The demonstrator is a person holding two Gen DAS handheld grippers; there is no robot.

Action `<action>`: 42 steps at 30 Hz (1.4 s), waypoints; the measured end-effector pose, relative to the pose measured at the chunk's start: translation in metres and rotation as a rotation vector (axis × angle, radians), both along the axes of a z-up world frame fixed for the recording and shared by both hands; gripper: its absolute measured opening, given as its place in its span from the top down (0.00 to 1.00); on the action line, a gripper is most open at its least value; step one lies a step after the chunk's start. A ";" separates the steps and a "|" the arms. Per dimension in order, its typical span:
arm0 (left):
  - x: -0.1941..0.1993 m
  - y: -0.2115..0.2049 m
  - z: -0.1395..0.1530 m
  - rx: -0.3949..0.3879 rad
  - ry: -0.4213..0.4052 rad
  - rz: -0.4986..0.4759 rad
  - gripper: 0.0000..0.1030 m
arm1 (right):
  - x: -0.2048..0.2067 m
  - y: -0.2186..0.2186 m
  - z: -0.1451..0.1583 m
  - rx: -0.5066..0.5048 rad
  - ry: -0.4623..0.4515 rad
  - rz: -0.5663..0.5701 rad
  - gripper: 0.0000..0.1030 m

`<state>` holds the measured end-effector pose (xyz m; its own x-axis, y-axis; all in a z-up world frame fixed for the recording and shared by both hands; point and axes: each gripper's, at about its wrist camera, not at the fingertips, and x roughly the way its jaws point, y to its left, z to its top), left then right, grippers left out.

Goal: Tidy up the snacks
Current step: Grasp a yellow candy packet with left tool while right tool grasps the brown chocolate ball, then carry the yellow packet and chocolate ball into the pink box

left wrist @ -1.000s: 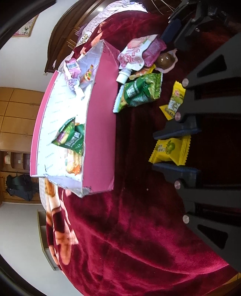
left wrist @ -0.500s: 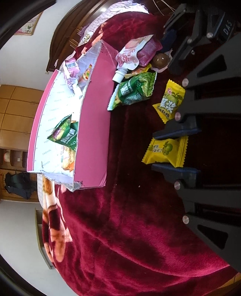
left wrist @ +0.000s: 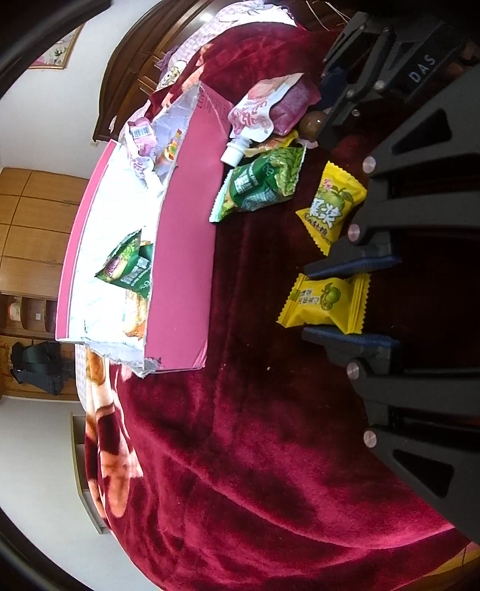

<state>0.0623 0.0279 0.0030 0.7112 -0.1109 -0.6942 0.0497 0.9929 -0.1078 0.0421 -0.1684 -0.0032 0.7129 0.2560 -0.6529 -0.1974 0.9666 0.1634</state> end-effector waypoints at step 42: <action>-0.030 0.000 0.060 -0.101 -0.108 -0.071 0.77 | -0.048 -0.007 0.042 0.154 -0.049 0.096 0.64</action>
<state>0.0319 0.0275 0.0632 0.7692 -0.2290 -0.5965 0.1358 0.9708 -0.1975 -0.0064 -0.1750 0.0388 0.7105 0.4185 -0.5657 -0.2989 0.9073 0.2959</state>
